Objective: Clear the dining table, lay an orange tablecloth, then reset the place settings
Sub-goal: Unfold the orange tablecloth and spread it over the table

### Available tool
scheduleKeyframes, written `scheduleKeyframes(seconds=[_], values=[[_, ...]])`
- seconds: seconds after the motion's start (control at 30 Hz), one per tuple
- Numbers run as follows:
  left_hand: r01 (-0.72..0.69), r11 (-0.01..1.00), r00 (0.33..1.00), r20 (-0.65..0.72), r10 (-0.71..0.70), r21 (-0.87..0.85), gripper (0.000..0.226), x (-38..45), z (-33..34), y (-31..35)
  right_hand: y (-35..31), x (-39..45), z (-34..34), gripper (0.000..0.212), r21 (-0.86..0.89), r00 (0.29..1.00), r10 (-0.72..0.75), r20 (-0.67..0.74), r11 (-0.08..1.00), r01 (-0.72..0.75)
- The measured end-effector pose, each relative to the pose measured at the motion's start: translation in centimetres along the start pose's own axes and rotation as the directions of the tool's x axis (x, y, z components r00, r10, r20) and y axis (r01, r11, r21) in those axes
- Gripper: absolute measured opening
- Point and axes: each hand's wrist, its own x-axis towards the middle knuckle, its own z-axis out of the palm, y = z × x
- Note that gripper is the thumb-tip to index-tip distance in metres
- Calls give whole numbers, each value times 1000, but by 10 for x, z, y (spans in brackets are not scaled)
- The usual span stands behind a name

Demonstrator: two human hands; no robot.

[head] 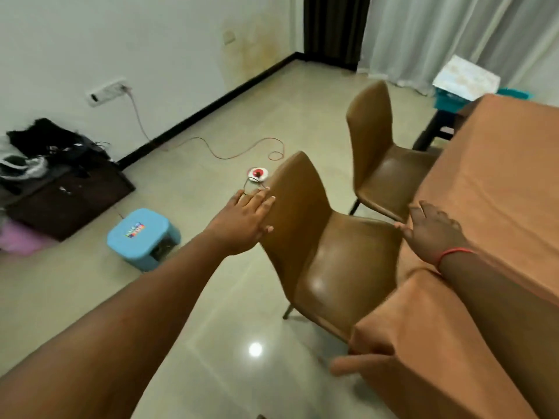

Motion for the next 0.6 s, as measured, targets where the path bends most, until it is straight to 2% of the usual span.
scheduleKeyframes(seconds=[0.1,0.2,0.4,0.6], values=[[68,997,997,18,-69,46,73,-5,-12,-84,-92,40,-17,66,47,998,-68,-16,997,69],[129,992,991,-23,-129,11,76,15,-20,-134,-153,76,-34,72,29,995,-88,-46,996,90],[167,985,983,-66,-169,-36,78,85,-15,-197,-220,166,-53,79,-2,996,-70,-46,998,70],[172,984,984,-45,-174,-34,82,160,-5,-292,-293,281,-63,85,87,1000,-24,-3,996,24]])
